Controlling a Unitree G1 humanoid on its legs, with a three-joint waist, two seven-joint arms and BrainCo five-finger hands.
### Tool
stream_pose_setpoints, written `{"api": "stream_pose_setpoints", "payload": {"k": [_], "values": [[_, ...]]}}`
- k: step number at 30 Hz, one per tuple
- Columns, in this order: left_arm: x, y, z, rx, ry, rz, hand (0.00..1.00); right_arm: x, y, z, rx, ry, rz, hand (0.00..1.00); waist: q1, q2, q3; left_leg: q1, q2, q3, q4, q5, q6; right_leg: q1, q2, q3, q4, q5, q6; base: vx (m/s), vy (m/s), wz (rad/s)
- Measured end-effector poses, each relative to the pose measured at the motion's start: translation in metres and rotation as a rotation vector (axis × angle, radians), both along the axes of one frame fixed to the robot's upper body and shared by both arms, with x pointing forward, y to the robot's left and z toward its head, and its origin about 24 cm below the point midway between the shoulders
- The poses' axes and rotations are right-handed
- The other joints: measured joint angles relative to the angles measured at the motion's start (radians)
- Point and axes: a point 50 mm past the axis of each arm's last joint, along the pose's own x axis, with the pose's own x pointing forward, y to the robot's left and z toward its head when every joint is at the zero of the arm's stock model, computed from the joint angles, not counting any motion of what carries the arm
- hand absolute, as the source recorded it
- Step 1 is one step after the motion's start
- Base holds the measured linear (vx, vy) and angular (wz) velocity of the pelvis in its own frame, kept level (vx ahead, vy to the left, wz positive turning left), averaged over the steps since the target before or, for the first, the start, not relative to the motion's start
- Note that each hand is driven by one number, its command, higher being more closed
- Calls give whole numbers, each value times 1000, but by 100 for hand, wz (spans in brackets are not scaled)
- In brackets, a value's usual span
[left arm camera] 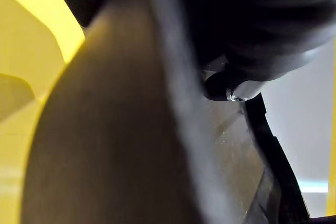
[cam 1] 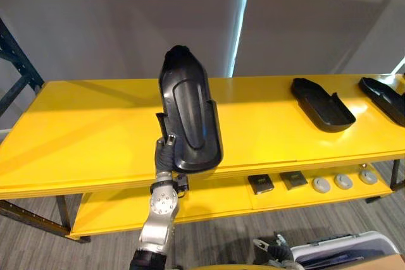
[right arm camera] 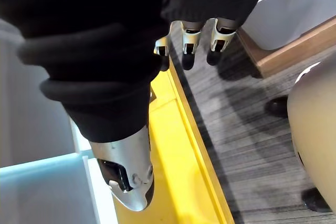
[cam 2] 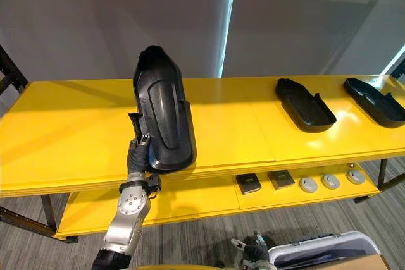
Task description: Walk over and take plastic housings, then place them on the shelf
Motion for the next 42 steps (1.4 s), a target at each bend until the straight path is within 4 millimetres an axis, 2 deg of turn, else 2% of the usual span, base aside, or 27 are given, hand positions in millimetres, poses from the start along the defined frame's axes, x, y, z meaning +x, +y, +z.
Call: {"api": "stream_pose_setpoints", "payload": {"k": [1, 4, 12, 16, 17, 22, 42], "values": [[5, 6, 0, 18, 8, 20, 100, 0, 0, 0, -4, 2, 8, 0, -12, -1, -1, -1, 0, 0, -12, 8, -2, 0, 3, 1, -18, 10, 0, -79, -24, -9], [17, 16, 0, 44, 26, 71, 100, -1, -4, 0, -16, 5, 12, 0, -19, -1, -1, -1, -1, 7, -29, 17, -3, 1, 7, 11, -44, 30, -2, -42, -17, -13], [47, 31, 1, 106, 91, 110, 100, 3, -7, 1, -20, -3, 45, 0, -55, -2, -1, -1, -5, 8, -31, 22, 2, -2, 7, 14, -46, 37, -4, -2, 1, -1], [52, 42, 0, 113, 119, 145, 100, 10, -6, 2, -19, -17, 51, 0, -70, -3, 2, -3, -6, 12, -31, 21, 3, -13, 7, 20, -46, 38, -4, -9, 7, -6], [52, 43, 1, 114, 118, 150, 0, 13, -6, 3, -20, -23, 53, 0, -70, -4, 6, -6, -6, 13, -31, 21, 3, -16, 7, 22, -46, 38, -4, -17, 5, -5], [60, 48, 5, 110, 125, 182, 0, 14, -5, 3, -18, -24, 56, 0, -70, -6, 30, -6, -6, 18, -31, 21, 3, -17, 8, 34, -47, 41, -5, -24, 4, -3], [62, 50, 10, 119, 112, 213, 0, 12, -6, 2, -19, -17, 57, 0, -71, -9, 42, -3, -7, 19, -31, 21, 3, -15, 6, 35, -47, 43, -4, -15, 1, -1]]}}
